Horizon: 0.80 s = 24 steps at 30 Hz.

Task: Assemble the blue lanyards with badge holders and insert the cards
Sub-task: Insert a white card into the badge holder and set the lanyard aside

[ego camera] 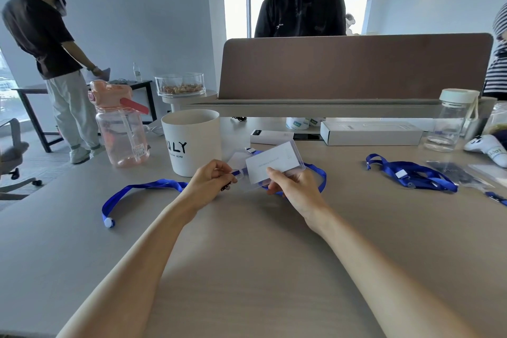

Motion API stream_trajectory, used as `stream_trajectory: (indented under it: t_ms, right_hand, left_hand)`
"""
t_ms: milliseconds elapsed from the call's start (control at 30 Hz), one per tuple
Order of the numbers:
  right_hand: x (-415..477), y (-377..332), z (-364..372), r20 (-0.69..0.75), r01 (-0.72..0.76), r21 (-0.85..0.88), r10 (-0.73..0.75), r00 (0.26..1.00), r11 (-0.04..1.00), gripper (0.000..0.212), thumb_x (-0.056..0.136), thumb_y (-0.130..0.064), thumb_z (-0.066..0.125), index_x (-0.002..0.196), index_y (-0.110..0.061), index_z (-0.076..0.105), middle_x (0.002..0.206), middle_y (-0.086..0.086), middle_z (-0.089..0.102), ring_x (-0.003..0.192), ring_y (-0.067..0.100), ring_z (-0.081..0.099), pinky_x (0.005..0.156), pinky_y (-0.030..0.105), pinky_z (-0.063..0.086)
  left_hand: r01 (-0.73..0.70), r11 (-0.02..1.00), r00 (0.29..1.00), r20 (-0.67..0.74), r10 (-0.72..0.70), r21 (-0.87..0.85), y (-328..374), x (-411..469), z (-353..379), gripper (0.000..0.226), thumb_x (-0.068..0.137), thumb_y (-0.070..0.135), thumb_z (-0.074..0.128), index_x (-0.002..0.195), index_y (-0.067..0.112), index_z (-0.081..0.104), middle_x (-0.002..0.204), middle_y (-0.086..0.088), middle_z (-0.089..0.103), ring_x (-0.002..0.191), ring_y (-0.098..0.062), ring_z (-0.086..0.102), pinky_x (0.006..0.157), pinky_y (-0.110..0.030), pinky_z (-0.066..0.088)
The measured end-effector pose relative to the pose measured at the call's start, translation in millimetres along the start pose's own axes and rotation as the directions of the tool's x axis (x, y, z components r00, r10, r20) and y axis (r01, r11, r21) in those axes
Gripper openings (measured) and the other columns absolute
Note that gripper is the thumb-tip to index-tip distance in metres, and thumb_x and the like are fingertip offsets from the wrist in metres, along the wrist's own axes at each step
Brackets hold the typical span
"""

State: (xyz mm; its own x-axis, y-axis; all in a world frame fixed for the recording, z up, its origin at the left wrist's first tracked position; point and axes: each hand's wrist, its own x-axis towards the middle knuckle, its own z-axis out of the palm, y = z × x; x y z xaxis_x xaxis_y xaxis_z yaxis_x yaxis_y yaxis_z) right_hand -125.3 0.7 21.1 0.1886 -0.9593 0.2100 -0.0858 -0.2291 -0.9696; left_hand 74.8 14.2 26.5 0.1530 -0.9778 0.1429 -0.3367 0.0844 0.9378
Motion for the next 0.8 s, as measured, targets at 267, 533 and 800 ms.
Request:
stream_trajectory:
  t_ms: [267, 533, 800]
  right_hand:
    - [3.8, 6.5, 0.8, 0.009, 0.090, -0.136, -0.089, 0.996, 0.987, 0.037, 0.093, -0.030, 0.062, 0.058, -0.019, 0.067, 0.069, -0.004, 0.073, 0.073, 0.004, 0.066, 0.070, 0.015, 0.049]
    - [4.5, 4.2, -1.2, -0.053, 0.039, -0.071, -0.043, 0.998, 0.997, 0.005, 0.088, -0.024, 0.068, 0.092, -0.023, 0.066, 0.097, -0.002, 0.072, 0.087, 0.008, 0.065, 0.067, 0.011, 0.047]
    - [11.5, 14.9, -10.2, -0.418, 0.081, -0.250, -0.183, 0.890, 0.965, 0.061, 0.079, -0.020, 0.074, 0.133, -0.020, 0.045, 0.119, -0.004, 0.050, 0.113, 0.014, 0.048, 0.089, 0.023, 0.041]
  left_hand:
    - [-0.027, 0.997, 0.999, -0.048, 0.023, -0.078, 3.3, -3.8, 9.3, 0.026, 0.089, 0.027, 0.066, 0.103, 0.007, 0.054, 0.085, -0.005, 0.068, 0.071, -0.011, 0.059, 0.065, -0.015, 0.048]
    - [-0.039, 0.999, 0.999, -0.032, 0.040, 0.018, -2.4, -1.0, 9.6, 0.017, 0.087, 0.015, 0.067, 0.097, 0.017, 0.053, 0.095, -0.011, 0.068, 0.071, -0.011, 0.058, 0.068, -0.021, 0.045]
    - [-0.121, 0.984, 0.992, -0.005, 0.122, 0.128, -12.0, 2.5, 14.9, 0.014, 0.087, 0.019, 0.067, 0.091, 0.019, 0.053, 0.090, -0.004, 0.064, 0.074, -0.014, 0.054, 0.073, -0.029, 0.045]
